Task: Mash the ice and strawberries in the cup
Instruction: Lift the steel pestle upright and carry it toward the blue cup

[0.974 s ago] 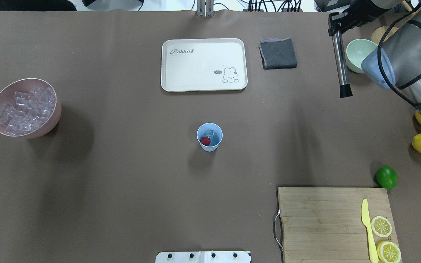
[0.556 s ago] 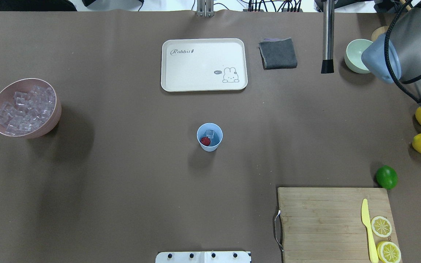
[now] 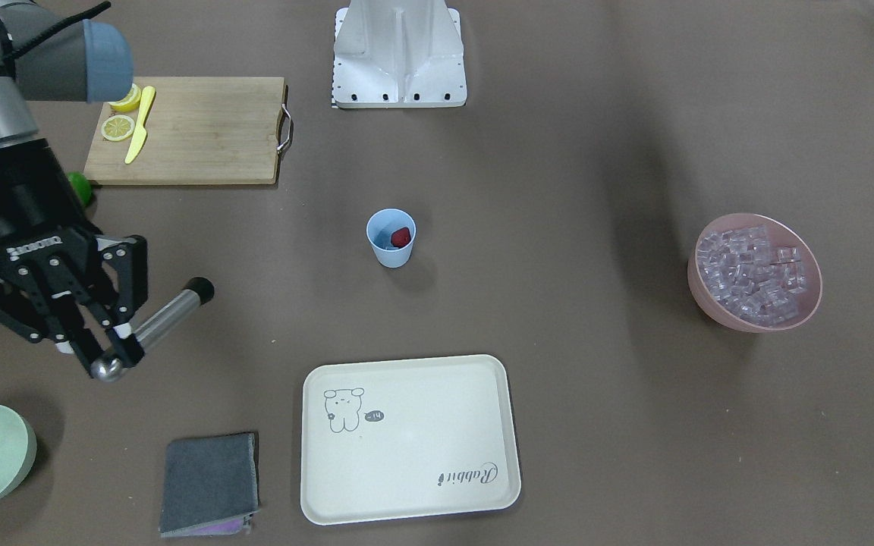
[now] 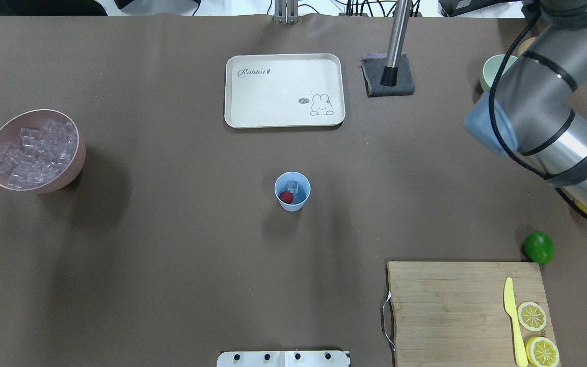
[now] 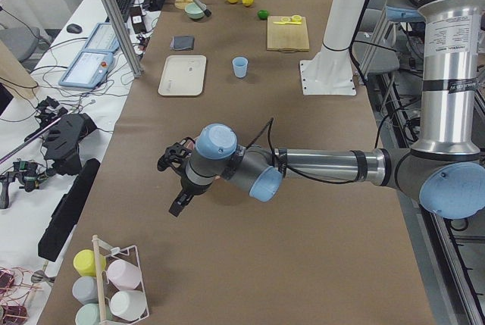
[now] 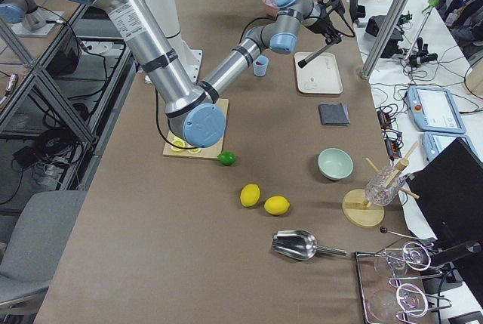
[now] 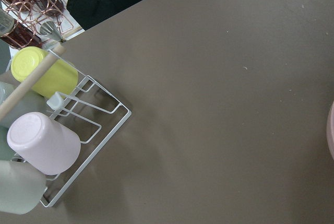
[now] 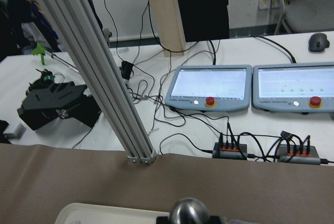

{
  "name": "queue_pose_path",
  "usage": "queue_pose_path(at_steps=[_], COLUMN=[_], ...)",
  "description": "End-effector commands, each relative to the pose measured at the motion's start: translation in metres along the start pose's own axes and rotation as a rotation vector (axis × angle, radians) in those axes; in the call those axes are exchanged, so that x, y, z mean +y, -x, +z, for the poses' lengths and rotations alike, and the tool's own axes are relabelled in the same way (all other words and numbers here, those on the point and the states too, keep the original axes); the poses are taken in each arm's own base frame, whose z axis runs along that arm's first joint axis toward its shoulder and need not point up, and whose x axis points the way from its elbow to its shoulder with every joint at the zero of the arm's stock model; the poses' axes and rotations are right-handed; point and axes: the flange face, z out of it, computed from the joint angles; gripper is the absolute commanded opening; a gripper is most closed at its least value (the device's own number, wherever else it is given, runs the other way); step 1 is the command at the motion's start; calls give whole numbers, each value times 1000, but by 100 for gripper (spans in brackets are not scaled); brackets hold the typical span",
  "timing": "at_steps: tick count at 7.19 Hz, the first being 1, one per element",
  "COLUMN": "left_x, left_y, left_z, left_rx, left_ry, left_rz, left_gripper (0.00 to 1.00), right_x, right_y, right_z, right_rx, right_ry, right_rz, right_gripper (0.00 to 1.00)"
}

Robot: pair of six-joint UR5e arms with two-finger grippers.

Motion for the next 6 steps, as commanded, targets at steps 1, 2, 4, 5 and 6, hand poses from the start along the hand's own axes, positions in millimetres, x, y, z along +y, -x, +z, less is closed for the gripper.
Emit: queue_pose_path(at_steps=[1,2,4,5,6], left_x=[9,10,13,20,24], left_y=[6,6,8,7,6], left_z=[10,11,14,15,16], left_rx=[15,15,26,54,59], left_ry=[20,23,30,34,38], left_rz=[-16,-18,-27,-35,-36], left_gripper=[97,97,97,97,97], right_x=[59,75,106,123,158], right_y=[62,91,117,133,153], right_z=[0,-9,-10,-17,-23], right_rx=[-38,-44,-10,-1,-27], right_ry=[-140,-201,-272,-344,-357], right_rz=[11,13,15,25,39], right_gripper=[0,0,0,0,0])
